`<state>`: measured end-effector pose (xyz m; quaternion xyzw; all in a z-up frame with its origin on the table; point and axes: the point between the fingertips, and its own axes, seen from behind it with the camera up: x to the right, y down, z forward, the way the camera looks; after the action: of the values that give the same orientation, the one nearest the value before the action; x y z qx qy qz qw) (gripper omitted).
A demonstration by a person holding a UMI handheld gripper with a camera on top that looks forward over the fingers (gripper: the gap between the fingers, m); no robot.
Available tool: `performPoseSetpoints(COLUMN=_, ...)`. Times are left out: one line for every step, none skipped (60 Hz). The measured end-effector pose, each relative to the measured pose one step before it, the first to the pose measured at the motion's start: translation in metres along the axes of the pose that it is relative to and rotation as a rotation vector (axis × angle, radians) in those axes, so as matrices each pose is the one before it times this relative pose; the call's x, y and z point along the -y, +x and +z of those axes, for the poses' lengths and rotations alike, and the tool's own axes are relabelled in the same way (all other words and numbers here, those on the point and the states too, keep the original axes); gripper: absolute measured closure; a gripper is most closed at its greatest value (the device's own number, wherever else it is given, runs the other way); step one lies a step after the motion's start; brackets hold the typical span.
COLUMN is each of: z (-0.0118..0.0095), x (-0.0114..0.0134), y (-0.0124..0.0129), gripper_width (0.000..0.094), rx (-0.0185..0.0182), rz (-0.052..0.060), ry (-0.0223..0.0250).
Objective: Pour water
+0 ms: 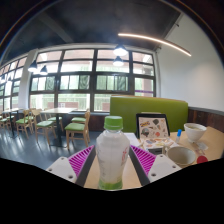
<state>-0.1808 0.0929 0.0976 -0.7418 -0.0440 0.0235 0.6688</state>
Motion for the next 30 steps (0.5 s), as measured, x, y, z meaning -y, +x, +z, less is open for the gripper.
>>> performPoseSetpoints(z=0.00450, x=0.00083, y=-0.00024, gripper_width=0.0208, rx=-0.00286, rz=0.0008, ry=0.00156)
performPoseSetpoints(z=0.00360, x=-0.00042, y=0.00182, gripper_width=0.0280, rx=-0.01121, rz=-0.0013, ry=-0.00308)
performPoseSetpoints(z=0.00303, x=-0.00241, y=0.00091, gripper_width=0.0405, rx=-0.00804, rz=-0.0055, ry=-0.01054)
performPoseSetpoints(z=0.00664, x=-0.00448, y=0.00084, gripper_width=0.0416, rx=-0.00252, rz=-0.0028, ry=-0.01284)
performPoseSetpoints(z=0.00050, x=0.00102, y=-0.00008, gripper_width=0.0418, rx=-0.00344, rz=0.0040, ry=0.00364)
performPoseSetpoints(z=0.00018, x=0.00167, y=-0.00006, gripper_width=0.0433, rx=-0.00386, rz=-0.0001, ry=0.00818)
performPoseSetpoints(z=0.00075, x=0.00003, y=-0.00072, gripper_width=0.0450, rx=0.00245, rz=-0.0037, ry=0.00217)
performPoseSetpoints(z=-0.00005, x=-0.00054, y=-0.00209, gripper_width=0.0457, rx=0.00757, rz=-0.0030, ry=-0.00023)
performPoseSetpoints(z=-0.00022, x=0.00080, y=-0.00231, gripper_width=0.0457, rx=0.00848, rz=-0.0012, ry=0.00590)
performPoseSetpoints(z=-0.00033, x=-0.00002, y=-0.00221, gripper_width=0.0456, rx=0.00881, rz=0.0017, ry=0.00179)
performPoseSetpoints(z=-0.00083, x=0.00023, y=-0.00177, gripper_width=0.0456, rx=0.00745, rz=0.0070, ry=0.00164)
performPoseSetpoints(z=-0.00061, x=0.00034, y=-0.00114, gripper_width=0.0458, rx=0.00607, rz=0.0079, ry=0.00280)
performPoseSetpoints(z=-0.00098, x=-0.00042, y=-0.00070, gripper_width=0.0459, rx=0.00508, rz=0.0068, ry=0.00051)
performPoseSetpoints(z=0.00033, x=-0.00021, y=0.00166, gripper_width=0.0497, rx=0.00108, rz=0.0042, ry=0.00250)
performPoseSetpoints(z=0.00083, x=-0.00110, y=0.00305, gripper_width=0.0497, rx=-0.00151, rz=0.0039, ry=0.00121)
performPoseSetpoints(z=0.00036, x=0.00032, y=0.00118, gripper_width=0.0498, rx=0.00051, rz=0.0055, ry=0.00429)
performPoseSetpoints(z=0.00042, x=0.00068, y=-0.00034, gripper_width=0.0546, rx=0.00485, rz=0.0061, ry=0.00441)
performPoseSetpoints(z=0.00042, x=-0.00038, y=0.00061, gripper_width=0.0552, rx=-0.00184, rz=0.0097, ry=-0.00049)
performPoseSetpoints(z=-0.00046, x=0.00063, y=0.00048, gripper_width=0.0552, rx=-0.00383, rz=0.0116, ry=0.00184)
performPoseSetpoints(z=-0.00061, x=0.00053, y=0.00008, gripper_width=0.0554, rx=-0.00211, rz=0.0101, ry=-0.00057)
performPoseSetpoints(z=-0.00119, x=0.00032, y=-0.00029, gripper_width=0.0566, rx=-0.00217, rz=0.0121, ry=-0.00268)
performPoseSetpoints(z=-0.00106, x=0.00057, y=-0.00034, gripper_width=0.0584, rx=0.00081, rz=0.0165, ry=-0.00309)
performPoseSetpoints(z=0.00321, x=-0.00024, y=0.00610, gripper_width=0.0583, rx=0.00704, rz=0.0268, ry=0.00248)
performPoseSetpoints(z=-0.00208, x=0.00329, y=-0.00017, gripper_width=0.0585, rx=0.00433, rz=0.0350, ry=0.00277)
performPoseSetpoints(z=-0.00199, x=0.00479, y=-0.00046, gripper_width=0.0584, rx=0.00682, rz=0.0421, ry=0.00692)
performPoseSetpoints(z=-0.00250, x=0.00587, y=-0.00057, gripper_width=0.0584, rx=0.00777, rz=0.0458, ry=0.00950)
performPoseSetpoints(z=-0.00197, x=0.00678, y=0.00005, gripper_width=0.0584, rx=0.00846, rz=0.0477, ry=0.01027)
performPoseSetpoints(z=-0.00242, x=0.00692, y=0.00007, gripper_width=0.0583, rx=0.00956, rz=0.0514, ry=0.01019)
performPoseSetpoints(z=-0.01216, x=0.00600, y=-0.01150, gripper_width=0.0584, rx=0.00335, rz=0.0548, ry=0.00855)
performPoseSetpoints(z=-0.00356, x=0.00678, y=-0.00559, gripper_width=0.0583, rx=0.01040, rz=0.0589, ry=0.00992)
